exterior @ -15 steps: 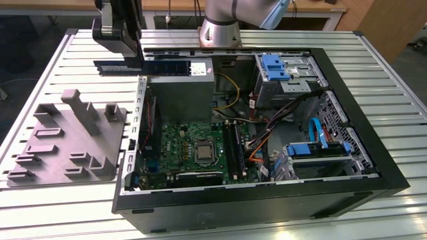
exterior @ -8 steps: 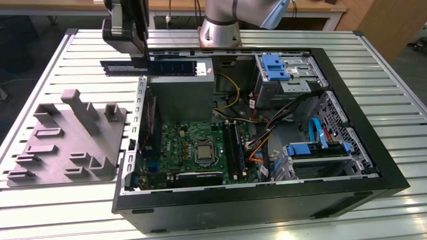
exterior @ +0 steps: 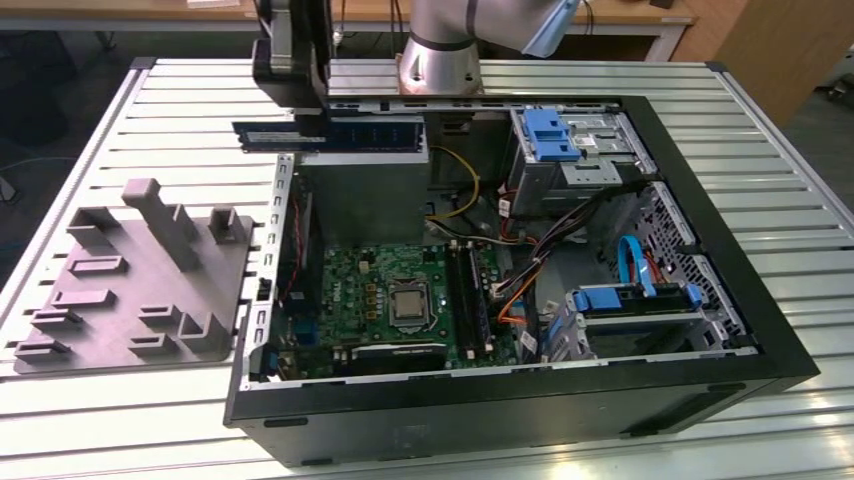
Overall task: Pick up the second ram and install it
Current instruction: 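Pick up the second ram and move it above second insertion slot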
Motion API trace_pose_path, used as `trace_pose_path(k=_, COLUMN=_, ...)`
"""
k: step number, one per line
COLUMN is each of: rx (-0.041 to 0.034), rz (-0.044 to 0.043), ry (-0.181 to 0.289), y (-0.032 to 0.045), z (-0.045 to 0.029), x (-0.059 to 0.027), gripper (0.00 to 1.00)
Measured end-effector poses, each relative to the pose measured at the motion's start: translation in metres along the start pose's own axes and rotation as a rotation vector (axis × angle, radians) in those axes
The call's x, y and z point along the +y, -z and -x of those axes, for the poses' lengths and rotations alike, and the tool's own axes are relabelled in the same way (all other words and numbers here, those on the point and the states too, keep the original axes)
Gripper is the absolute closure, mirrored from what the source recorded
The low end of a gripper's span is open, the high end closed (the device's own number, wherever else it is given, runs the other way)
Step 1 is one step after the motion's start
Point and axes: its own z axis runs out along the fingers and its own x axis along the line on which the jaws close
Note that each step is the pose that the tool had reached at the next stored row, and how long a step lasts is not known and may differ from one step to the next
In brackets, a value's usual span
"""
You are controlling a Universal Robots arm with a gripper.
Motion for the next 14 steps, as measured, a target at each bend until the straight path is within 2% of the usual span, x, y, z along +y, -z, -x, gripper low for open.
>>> trace_pose_path(k=14, rx=-0.0008, rz=0.0001, ry=0.0, y=-0.0009, z=0.0009, x=-0.0354, gripper=0.88)
